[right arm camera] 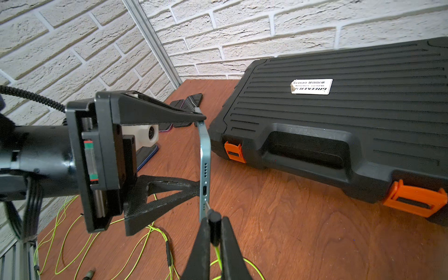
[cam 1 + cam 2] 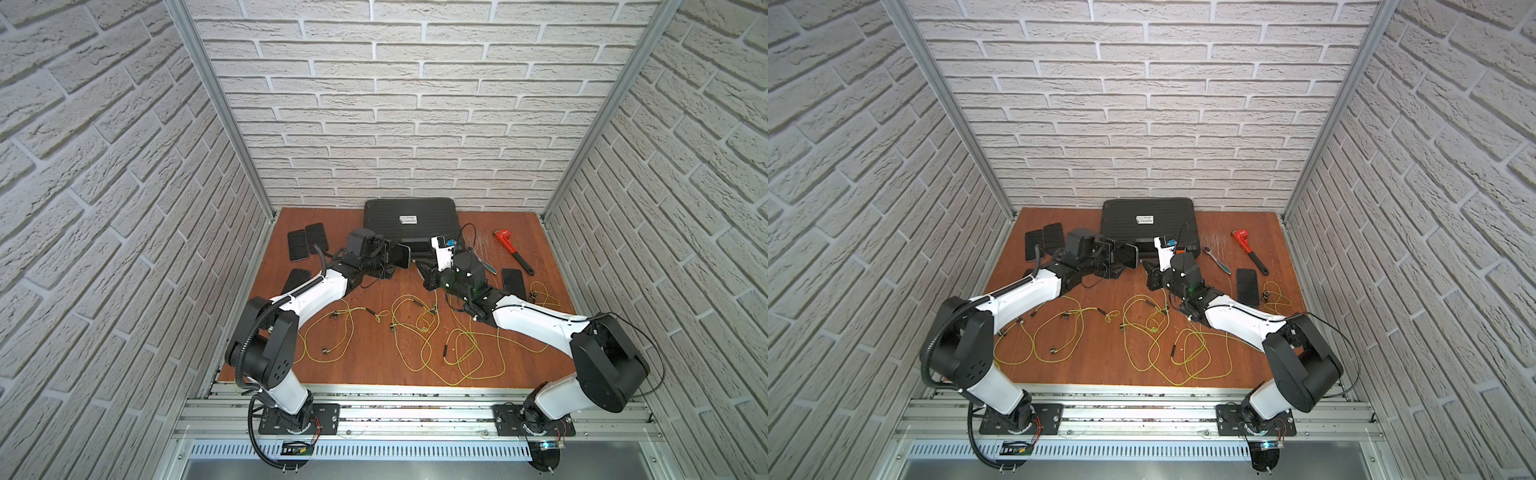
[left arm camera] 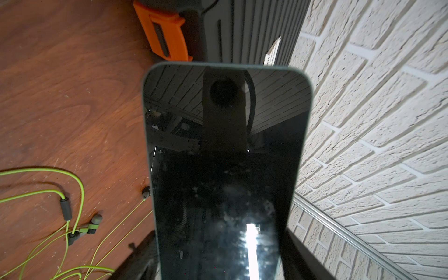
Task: Plug wired earphones into phones
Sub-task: Insert the wired earphone into the phone.
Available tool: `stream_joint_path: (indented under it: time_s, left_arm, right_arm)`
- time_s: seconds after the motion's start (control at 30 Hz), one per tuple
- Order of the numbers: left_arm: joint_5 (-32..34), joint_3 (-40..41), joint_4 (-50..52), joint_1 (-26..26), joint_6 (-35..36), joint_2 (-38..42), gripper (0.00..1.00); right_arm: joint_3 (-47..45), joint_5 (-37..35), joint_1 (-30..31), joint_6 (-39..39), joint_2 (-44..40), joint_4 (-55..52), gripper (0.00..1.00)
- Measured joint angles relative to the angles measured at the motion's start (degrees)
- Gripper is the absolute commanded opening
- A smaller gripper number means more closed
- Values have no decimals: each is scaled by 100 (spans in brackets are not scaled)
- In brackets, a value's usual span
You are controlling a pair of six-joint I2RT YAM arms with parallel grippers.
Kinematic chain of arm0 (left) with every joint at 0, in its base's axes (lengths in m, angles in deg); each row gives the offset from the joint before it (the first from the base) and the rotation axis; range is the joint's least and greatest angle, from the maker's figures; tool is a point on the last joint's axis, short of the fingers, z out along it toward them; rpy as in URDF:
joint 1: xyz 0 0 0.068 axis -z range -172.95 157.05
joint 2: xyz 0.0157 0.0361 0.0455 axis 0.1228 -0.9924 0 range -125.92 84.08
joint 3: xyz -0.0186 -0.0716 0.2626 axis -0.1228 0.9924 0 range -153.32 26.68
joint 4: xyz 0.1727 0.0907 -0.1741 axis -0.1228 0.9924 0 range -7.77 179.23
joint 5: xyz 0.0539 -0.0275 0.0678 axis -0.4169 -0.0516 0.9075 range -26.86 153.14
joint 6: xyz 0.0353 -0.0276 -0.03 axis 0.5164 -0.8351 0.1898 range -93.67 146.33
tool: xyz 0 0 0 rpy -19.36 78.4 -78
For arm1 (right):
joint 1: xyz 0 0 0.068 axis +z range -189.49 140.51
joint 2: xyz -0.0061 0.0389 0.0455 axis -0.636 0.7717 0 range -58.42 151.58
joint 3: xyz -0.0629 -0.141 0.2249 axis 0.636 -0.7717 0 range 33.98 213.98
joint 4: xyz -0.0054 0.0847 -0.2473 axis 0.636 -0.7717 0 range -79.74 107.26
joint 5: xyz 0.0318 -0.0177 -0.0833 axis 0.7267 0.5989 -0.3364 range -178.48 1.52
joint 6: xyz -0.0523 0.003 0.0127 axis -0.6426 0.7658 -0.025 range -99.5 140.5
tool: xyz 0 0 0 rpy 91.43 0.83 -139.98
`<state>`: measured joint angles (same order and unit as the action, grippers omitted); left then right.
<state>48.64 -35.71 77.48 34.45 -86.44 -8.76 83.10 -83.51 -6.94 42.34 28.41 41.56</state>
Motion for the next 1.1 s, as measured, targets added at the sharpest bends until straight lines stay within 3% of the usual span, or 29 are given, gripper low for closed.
stream_joint_path:
  time_s: [1.1]
  left_arm:
    - [59, 11, -87, -9, -46, 0, 0]
  right_arm:
    - [262, -105, 35, 2, 387, 205, 6]
